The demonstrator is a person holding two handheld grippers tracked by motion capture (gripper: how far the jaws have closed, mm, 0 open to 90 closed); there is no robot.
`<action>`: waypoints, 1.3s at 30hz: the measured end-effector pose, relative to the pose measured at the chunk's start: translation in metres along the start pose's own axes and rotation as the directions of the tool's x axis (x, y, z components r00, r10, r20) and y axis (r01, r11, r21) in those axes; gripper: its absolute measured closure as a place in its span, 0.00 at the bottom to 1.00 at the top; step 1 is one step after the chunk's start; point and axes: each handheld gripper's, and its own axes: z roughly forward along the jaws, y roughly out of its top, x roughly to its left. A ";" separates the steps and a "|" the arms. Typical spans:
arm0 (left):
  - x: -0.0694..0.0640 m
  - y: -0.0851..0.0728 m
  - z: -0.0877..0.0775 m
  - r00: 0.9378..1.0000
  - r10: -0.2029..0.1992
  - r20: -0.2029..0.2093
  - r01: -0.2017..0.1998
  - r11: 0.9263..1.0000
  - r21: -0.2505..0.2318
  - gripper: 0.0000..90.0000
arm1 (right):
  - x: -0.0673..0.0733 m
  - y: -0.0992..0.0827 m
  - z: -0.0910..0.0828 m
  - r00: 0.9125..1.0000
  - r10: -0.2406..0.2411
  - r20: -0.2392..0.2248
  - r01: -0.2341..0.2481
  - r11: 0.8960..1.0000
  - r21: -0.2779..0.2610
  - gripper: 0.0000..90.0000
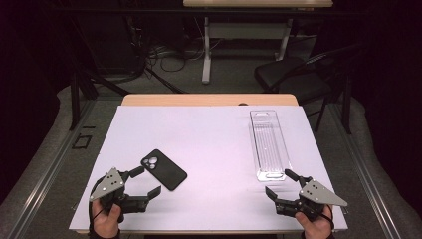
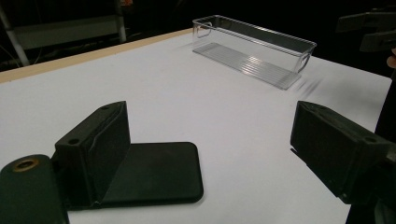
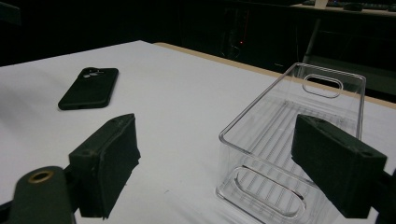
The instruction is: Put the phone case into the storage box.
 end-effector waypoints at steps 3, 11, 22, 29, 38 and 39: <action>0.000 0.000 0.001 1.000 -0.002 0.003 0.002 1.000 0.002 0.14 | 0.000 -0.001 0.000 1.000 -0.002 0.001 0.002 1.000 0.002 0.16; 0.003 0.000 0.003 1.000 -0.023 -0.008 0.023 1.000 0.016 0.14 | -0.003 -0.002 0.000 1.000 0.021 0.006 -0.021 1.000 0.001 0.16; 0.006 -0.001 0.005 0.999 -0.035 -0.012 0.036 0.999 0.031 0.14 | -0.002 -0.002 0.002 1.000 0.004 0.004 -0.004 1.000 0.007 0.16; 0.009 -0.003 0.006 0.996 -0.091 -0.024 0.093 0.994 0.057 0.15 | -0.002 -0.003 0.005 1.000 0.014 -0.002 -0.014 1.000 0.016 0.16; 0.018 -0.009 0.011 0.981 -0.182 -0.068 0.189 0.974 0.124 0.15 | -0.003 -0.003 0.008 1.000 0.022 0.004 -0.022 1.000 0.022 0.16; 0.018 -0.009 0.011 0.981 -0.182 -0.068 0.189 0.974 0.124 0.15 | -0.003 -0.003 0.009 1.000 0.022 0.004 -0.022 1.000 0.018 0.16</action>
